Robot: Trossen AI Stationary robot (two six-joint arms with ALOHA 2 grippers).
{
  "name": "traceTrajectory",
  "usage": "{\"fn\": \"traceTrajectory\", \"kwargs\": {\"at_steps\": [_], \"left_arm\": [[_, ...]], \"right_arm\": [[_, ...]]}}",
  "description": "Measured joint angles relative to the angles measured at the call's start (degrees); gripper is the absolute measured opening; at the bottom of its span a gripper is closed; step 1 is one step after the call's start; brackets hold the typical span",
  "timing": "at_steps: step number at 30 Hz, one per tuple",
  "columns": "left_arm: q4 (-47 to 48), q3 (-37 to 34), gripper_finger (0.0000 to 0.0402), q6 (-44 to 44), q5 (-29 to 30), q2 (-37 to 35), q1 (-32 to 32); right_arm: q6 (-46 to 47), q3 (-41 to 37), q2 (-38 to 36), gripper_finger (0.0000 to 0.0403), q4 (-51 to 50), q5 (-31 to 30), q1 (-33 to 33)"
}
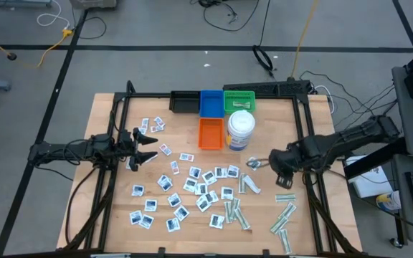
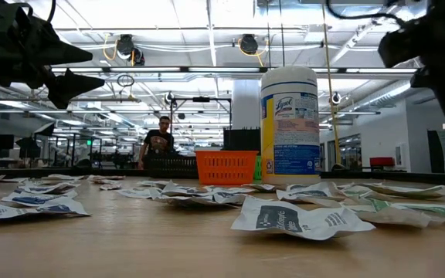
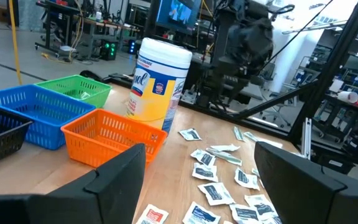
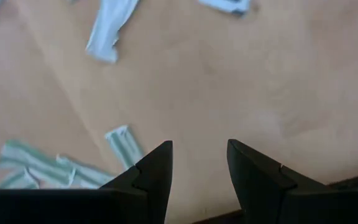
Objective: Pick & Place First Aid Supplies
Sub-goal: Put the green bandage pack into the green bin
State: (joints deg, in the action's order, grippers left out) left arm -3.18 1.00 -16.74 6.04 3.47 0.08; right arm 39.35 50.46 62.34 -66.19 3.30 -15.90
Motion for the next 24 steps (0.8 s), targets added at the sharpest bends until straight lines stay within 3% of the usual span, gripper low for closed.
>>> {"fn": "traceTrajectory", "kwargs": {"at_steps": [13,24], "left_arm": [[0.00,0.01,0.0306,0.00,0.00,0.02,0.00],[0.00,0.00,0.0306,-0.01,0.00,0.00,0.00]], "right_arm": [[0.02,0.00,5.71,0.0146,6.38,1.40,-17.47],[0.28,-2.19,13.58,0.0145,14.00,-2.58,-22.63]]}}
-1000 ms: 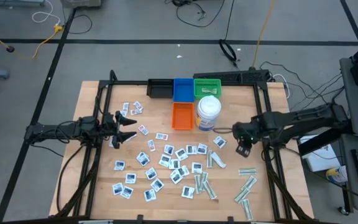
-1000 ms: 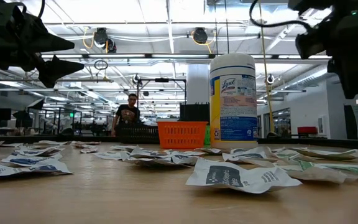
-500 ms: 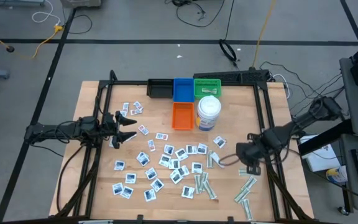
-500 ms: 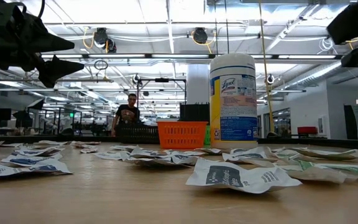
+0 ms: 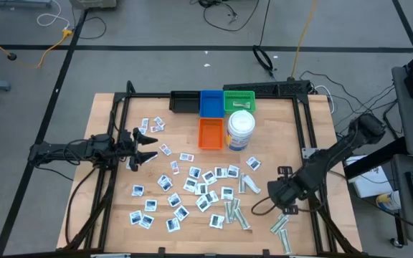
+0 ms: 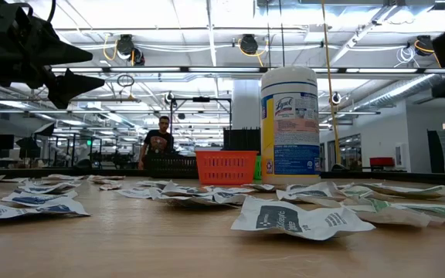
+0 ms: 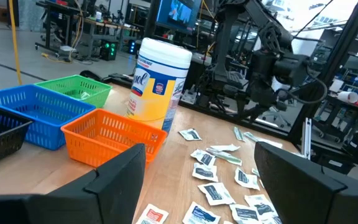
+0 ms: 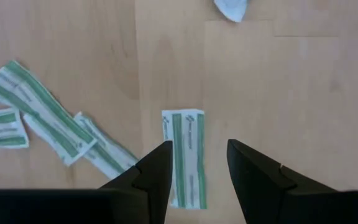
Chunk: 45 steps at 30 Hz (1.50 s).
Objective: Pick & Place First Aid Supplies
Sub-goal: Put the green bandage pack into the green bin
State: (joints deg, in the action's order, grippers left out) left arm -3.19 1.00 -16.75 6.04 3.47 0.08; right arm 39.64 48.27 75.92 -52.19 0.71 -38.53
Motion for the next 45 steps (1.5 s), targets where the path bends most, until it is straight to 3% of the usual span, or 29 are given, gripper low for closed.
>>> {"fn": "traceTrajectory", "kwargs": {"at_steps": [5,18,27,38,45], "left_arm": [[0.00,0.02,0.0306,0.01,0.00,0.00,0.00],[0.01,0.02,0.0306,-0.01,0.00,0.02,0.00],[0.01,0.01,0.0306,0.02,-0.01,0.01,0.00],[0.01,-0.01,0.0306,0.00,0.00,0.02,0.00],[0.00,0.01,0.0306,0.01,-0.01,0.00,0.00]], "right_arm": [[0.16,-3.60,2.23,0.0134,3.47,4.97,-0.26],[0.01,-7.01,6.43,0.0109,9.54,6.97,-0.21],[0.15,-6.99,7.59,0.0008,11.14,6.92,-0.17],[5.22,-5.62,0.41,0.0001,9.14,7.10,4.52],[9.73,-3.67,-5.32,0.0001,1.62,8.04,9.08]]}}
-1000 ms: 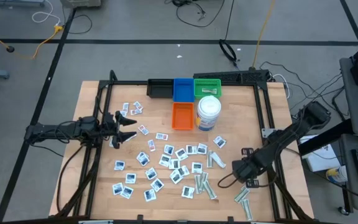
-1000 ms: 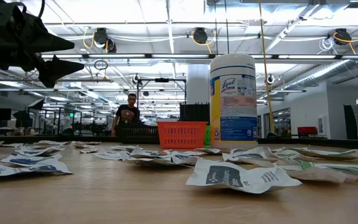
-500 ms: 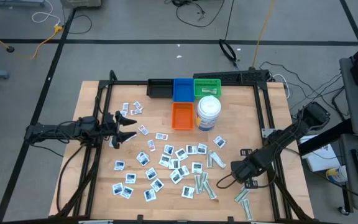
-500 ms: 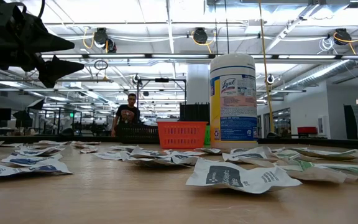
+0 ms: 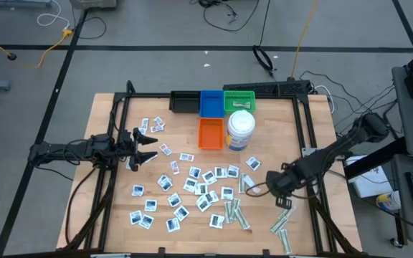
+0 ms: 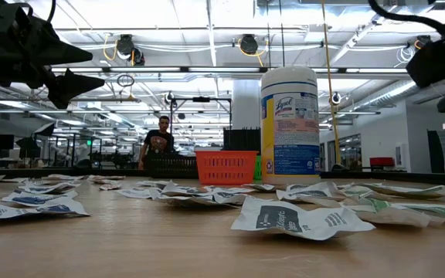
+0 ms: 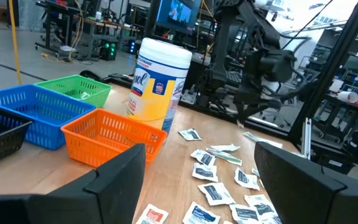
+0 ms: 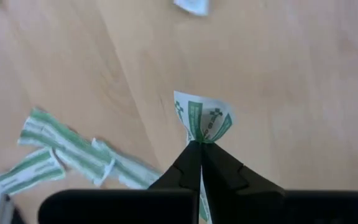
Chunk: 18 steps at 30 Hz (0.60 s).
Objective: Pick & Place First Aid Supplies
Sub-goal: Put the green bandage pack into the green bin
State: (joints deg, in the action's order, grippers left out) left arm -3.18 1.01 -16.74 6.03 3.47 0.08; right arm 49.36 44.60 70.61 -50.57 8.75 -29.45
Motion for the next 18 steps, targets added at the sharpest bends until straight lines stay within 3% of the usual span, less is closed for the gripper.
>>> {"fn": "traceTrajectory", "kwargs": {"at_steps": [13,18], "left_arm": [[0.00,0.01,0.0306,0.00,0.01,-0.01,0.00],[-0.02,0.00,0.0306,-0.02,0.00,0.01,0.00]], "right_arm": [[-0.98,4.51,-7.35,0.0000,-17.46,2.04,8.07],[-2.26,6.02,-8.03,0.0000,-18.90,1.99,11.76]]}}
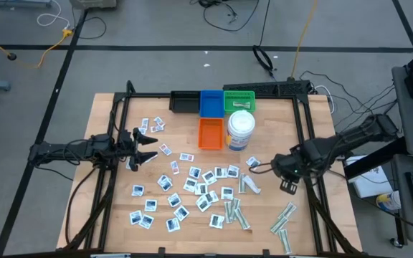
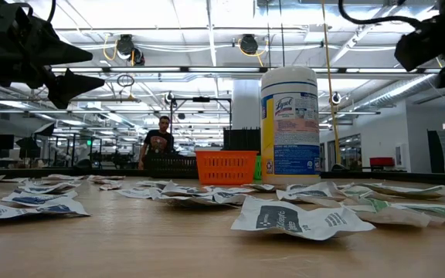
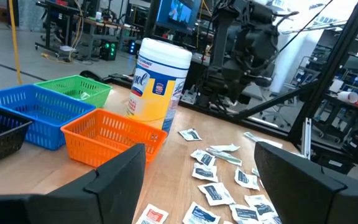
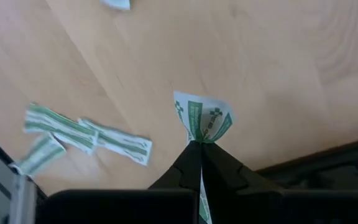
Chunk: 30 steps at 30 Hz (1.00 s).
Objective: Pick & Place First Aid Supplies
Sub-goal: Put the green bandage pack into the green bin
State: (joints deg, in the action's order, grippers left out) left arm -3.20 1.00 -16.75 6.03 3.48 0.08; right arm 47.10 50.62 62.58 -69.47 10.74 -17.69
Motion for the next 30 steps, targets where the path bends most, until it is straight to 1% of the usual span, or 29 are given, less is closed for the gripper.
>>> {"fn": "traceTrajectory", "kwargs": {"at_steps": [6,16,23,30], "left_arm": [[0.02,0.00,0.0306,0.01,0.00,-0.01,0.00],[0.02,0.01,0.0306,0.02,0.00,0.01,0.00],[0.02,0.01,0.0306,0.01,0.01,0.00,0.00],[0.02,0.01,0.0306,0.02,0.02,0.01,0.00]], "right_arm": [[-1.54,0.32,0.03,0.0000,-0.07,-0.35,8.80],[-9.14,0.32,0.01,0.0000,0.08,-0.59,27.50],[-14.72,0.32,0.01,0.0000,1.88,-0.60,39.38],[-16.75,0.32,0.98,0.0000,4.27,-0.63,49.85]]}}
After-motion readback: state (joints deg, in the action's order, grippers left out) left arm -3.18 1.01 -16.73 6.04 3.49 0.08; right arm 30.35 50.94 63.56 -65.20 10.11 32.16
